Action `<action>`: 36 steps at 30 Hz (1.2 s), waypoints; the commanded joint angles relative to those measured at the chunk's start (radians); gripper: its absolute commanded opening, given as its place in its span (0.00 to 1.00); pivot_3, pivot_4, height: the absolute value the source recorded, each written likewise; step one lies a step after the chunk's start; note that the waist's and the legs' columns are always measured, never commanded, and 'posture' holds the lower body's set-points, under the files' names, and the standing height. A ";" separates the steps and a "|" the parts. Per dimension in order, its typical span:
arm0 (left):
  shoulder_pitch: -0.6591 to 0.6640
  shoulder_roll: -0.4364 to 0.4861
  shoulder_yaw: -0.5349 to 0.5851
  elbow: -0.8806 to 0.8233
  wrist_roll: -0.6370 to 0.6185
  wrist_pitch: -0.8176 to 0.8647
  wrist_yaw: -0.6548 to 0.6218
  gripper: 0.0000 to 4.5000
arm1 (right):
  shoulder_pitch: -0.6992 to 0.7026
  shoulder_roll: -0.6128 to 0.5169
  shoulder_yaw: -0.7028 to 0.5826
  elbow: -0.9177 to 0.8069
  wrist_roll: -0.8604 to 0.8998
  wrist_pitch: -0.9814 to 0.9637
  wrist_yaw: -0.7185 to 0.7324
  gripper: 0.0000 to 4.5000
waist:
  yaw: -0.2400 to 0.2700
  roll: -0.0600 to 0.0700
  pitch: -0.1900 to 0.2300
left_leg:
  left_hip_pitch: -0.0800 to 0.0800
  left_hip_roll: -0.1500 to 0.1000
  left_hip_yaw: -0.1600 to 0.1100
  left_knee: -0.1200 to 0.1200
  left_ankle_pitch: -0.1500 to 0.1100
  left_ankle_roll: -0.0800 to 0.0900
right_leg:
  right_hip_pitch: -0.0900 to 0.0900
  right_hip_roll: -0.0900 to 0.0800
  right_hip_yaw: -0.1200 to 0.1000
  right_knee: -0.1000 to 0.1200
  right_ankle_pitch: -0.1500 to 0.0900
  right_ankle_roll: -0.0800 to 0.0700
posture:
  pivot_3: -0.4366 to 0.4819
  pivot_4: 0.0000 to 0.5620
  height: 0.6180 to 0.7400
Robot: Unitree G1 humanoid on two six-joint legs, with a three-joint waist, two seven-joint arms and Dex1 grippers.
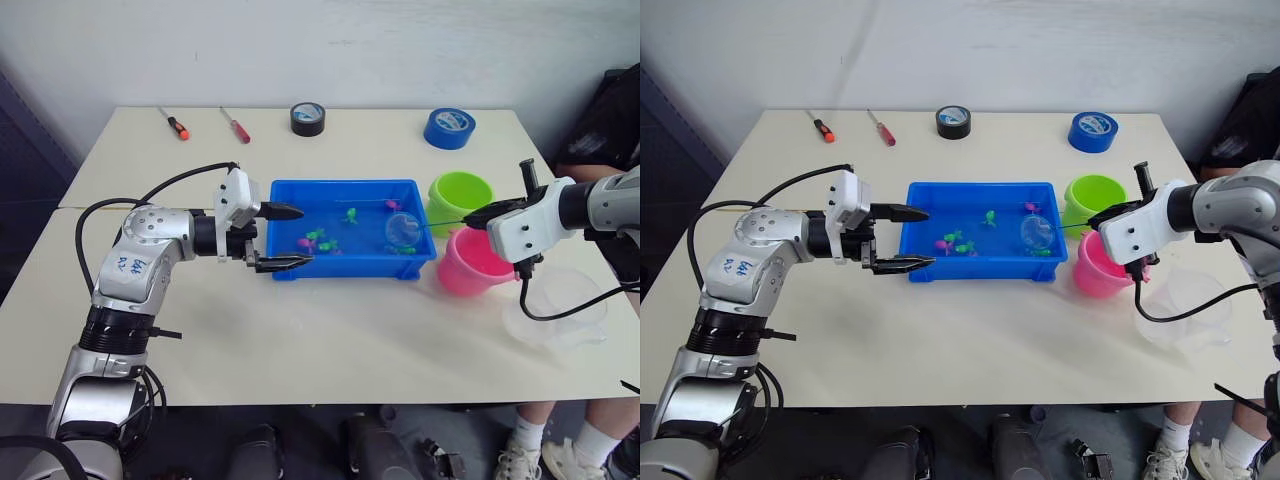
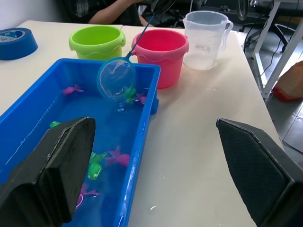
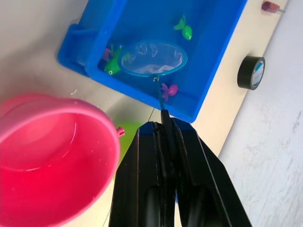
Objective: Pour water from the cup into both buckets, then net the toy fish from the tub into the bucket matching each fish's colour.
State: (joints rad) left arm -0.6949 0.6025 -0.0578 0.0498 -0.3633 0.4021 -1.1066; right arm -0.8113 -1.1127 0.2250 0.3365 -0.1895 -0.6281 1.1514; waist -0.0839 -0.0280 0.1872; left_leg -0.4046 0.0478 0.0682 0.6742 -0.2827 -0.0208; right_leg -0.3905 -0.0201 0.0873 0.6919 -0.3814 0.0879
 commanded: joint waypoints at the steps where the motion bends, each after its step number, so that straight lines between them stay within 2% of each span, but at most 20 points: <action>1: -0.017 -0.002 0.006 -0.019 -0.007 -0.013 -0.004 0.99 | -0.001 -0.017 -0.045 -0.035 -0.002 0.010 -0.025 0.00 | 0.000 0.000 0.000 | 0.000 0.000 0.000 0.000 0.000 0.000 | 0.000 0.000 0.000 0.000 0.000 0.000 | 0.48 0.27 1.00; 11: -0.009 0.002 0.009 -0.031 -0.009 -0.010 -0.004 0.99 | 0.015 -0.022 -0.036 -0.068 0.018 0.036 0.009 0.00 | 0.001 0.000 0.000 | 0.000 0.000 0.000 0.000 0.000 0.000 | 0.000 0.000 0.000 0.000 0.000 0.000 | 0.48 0.27 1.00; 26: -0.007 0.007 0.014 -0.041 -0.012 -0.001 -0.001 0.99 | -0.134 0.053 0.031 0.133 -0.210 -0.174 -0.165 0.00 | -0.002 0.000 0.000 | 0.000 0.000 0.000 0.001 0.000 0.000 | 0.000 0.000 0.000 0.001 0.000 0.000 | 0.48 0.27 1.00; 31: -0.002 0.010 0.015 -0.048 -0.015 0.004 0.000 0.99 | -0.143 0.067 0.014 0.126 -0.128 -0.138 -0.124 0.00 | -0.002 0.000 0.000 | 0.000 0.000 0.000 0.001 0.000 0.000 | 0.000 0.000 0.000 0.001 0.000 0.000 | 0.48 0.27 1.00; 36: 0.002 0.010 0.016 -0.051 -0.018 0.006 0.000 0.99 | -0.105 0.023 0.010 0.110 -0.083 -0.141 -0.076 0.00 | -0.001 0.000 0.000 | 0.000 0.000 0.000 0.001 0.000 0.000 | 0.000 0.000 0.000 0.001 0.000 0.000 | 0.48 0.27 1.00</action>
State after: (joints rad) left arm -0.6943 0.6039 -0.0579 0.0413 -0.3657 0.4076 -1.1063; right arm -0.9156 -1.0593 0.2684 0.4672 -0.2997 -0.7629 1.0648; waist -0.0844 -0.0279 0.1873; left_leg -0.4047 0.0476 0.0683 0.6752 -0.2828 -0.0207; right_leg -0.3907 -0.0201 0.0874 0.6930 -0.3814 0.0880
